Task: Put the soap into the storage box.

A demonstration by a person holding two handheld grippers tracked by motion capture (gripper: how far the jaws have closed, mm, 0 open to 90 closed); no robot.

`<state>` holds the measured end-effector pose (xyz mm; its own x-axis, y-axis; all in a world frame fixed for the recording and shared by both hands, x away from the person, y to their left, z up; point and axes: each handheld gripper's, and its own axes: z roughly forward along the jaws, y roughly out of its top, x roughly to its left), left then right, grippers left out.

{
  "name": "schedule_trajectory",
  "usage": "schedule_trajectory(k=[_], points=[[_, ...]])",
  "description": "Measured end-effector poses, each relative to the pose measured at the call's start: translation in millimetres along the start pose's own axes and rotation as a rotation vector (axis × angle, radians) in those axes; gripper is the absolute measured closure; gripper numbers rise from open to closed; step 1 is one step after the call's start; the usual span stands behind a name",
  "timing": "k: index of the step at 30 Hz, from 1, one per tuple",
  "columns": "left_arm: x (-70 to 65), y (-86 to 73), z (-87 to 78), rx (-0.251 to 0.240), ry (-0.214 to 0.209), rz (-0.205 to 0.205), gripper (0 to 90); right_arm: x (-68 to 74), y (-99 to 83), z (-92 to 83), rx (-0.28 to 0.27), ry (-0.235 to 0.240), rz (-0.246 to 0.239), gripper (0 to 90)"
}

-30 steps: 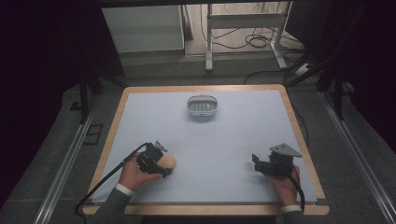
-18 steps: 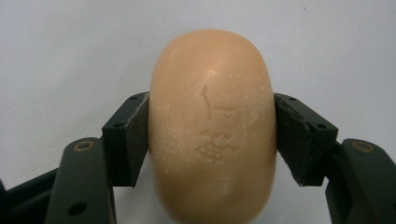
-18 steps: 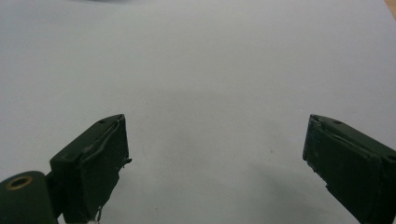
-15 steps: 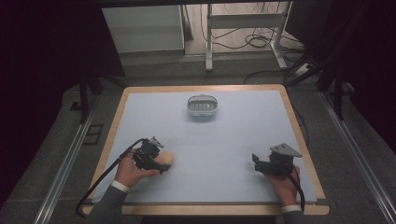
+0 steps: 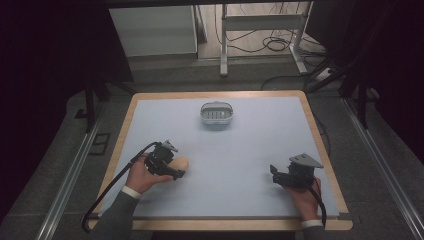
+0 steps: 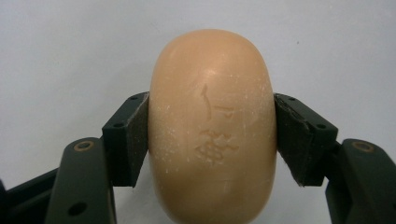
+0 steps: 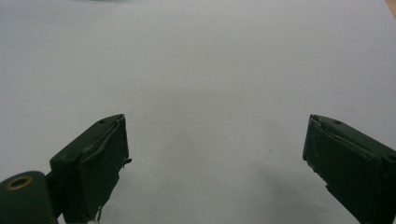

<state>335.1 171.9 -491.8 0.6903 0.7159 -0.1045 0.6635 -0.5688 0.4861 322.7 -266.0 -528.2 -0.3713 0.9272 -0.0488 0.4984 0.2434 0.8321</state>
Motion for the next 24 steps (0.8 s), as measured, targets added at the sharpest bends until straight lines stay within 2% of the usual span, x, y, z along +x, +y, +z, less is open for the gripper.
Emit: schedule_trajectory(k=[8,24], points=[[3.8,8.1,1.1,0.003,0.005,0.001,32.8,0.1,0.1,0.2,0.002,-0.001,0.0,6.7],[7.5,34.2,1.7,-0.007,0.007,0.022,32.8,0.0,0.1,0.3,0.004,-0.002,0.002,6.7]])
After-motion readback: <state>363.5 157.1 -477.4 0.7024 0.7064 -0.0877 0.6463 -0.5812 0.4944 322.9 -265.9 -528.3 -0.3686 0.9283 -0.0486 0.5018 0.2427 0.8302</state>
